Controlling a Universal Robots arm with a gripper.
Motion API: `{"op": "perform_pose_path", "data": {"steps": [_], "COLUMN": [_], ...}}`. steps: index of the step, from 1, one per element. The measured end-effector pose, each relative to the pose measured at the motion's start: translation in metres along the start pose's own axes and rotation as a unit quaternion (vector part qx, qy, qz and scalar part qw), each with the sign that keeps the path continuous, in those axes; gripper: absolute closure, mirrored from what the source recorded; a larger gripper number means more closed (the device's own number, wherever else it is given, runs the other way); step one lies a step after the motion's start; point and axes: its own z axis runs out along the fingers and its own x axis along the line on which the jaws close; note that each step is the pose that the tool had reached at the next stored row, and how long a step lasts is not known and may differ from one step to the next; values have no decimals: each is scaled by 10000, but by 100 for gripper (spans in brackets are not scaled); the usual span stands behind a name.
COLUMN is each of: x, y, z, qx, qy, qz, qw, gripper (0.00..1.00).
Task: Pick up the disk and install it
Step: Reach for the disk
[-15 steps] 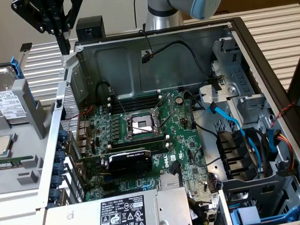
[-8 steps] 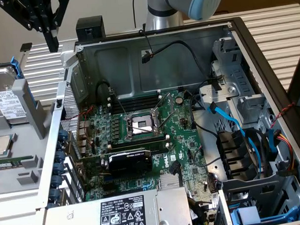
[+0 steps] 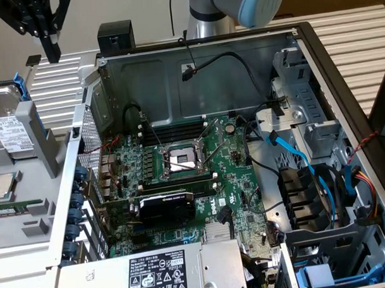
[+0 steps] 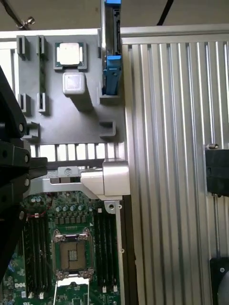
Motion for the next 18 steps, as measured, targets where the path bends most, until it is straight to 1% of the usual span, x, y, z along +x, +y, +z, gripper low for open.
{"op": "perform_pose_path", "data": {"steps": [2, 3, 6, 8, 11, 13, 15, 18], "x": [85, 120, 190, 237, 334, 409, 503, 638], "y": [2, 14, 86, 139, 207, 238, 257, 261], "z": [0, 0, 3, 5, 7, 8, 9, 11], "qx": [0, 0, 3, 4, 5, 5, 5, 5], "qy": [1, 9, 41, 55, 66, 71, 73, 72], "qz": [0, 0, 2, 2, 2, 2, 3, 3], "qw": [10000, 10000, 10000, 10000, 10000, 10000, 10000, 10000], "gripper": [89, 89, 89, 89, 89, 89, 89, 89]}}
